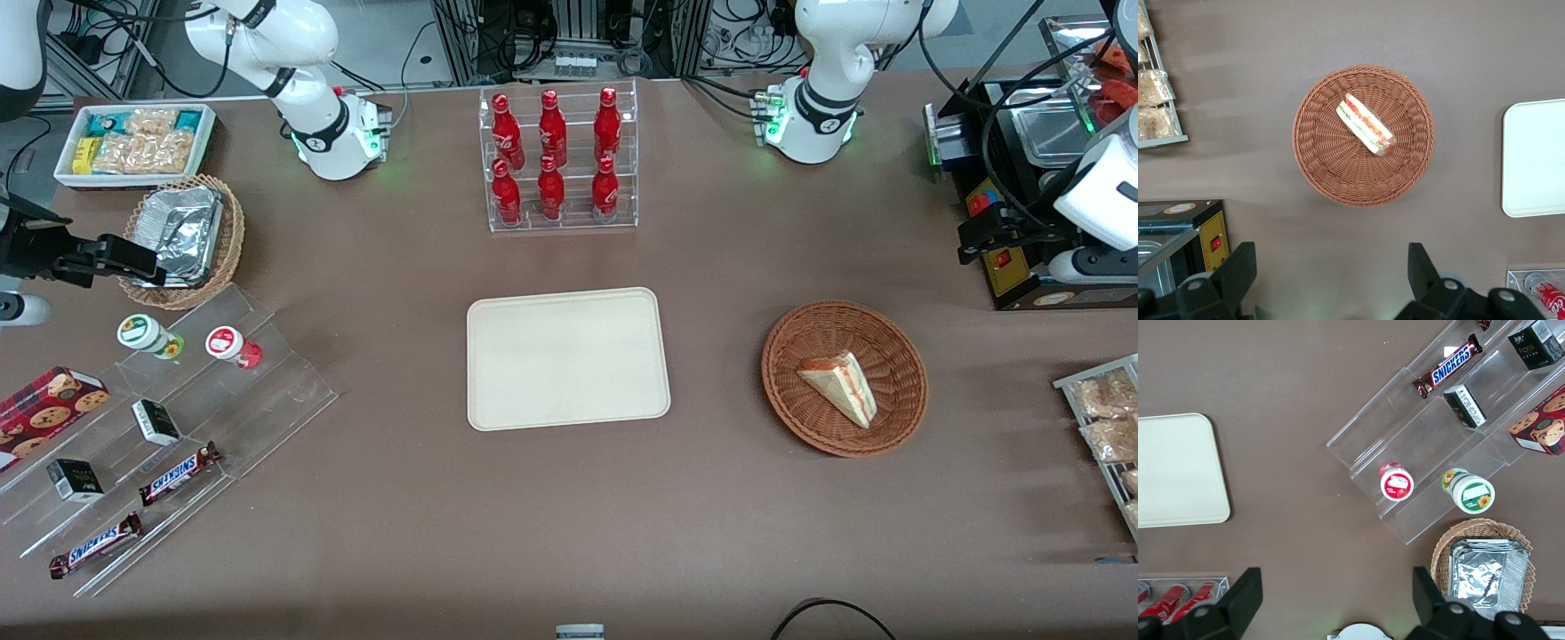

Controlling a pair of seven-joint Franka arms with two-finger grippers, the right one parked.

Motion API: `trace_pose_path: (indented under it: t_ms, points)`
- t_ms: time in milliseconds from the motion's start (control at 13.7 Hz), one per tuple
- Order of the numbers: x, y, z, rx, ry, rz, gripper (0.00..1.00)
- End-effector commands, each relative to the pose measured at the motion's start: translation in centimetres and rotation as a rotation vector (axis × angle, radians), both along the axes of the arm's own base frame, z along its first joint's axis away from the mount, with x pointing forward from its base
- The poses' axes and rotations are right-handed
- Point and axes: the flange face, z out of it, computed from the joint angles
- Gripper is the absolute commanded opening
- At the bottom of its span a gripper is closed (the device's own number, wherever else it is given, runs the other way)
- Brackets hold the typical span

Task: Place sandwich from basket to tray
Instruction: 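Move the left gripper over the wicker basket toward the sandwich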

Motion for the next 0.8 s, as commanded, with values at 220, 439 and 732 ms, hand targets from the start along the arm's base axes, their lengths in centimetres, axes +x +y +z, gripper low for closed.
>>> trace_pose_path:
  t_ms: [220, 439, 732]
  points:
    - [1.2, -0.4, -0.9, 0.007, 0.012, -0.008, 1.00]
    - [3.2, -0.2, -5.6, 0.013, 0.027, 0.059, 1.00]
    - [3.7, -0.4, -12.1, 0.013, -0.017, 0.190, 1.00]
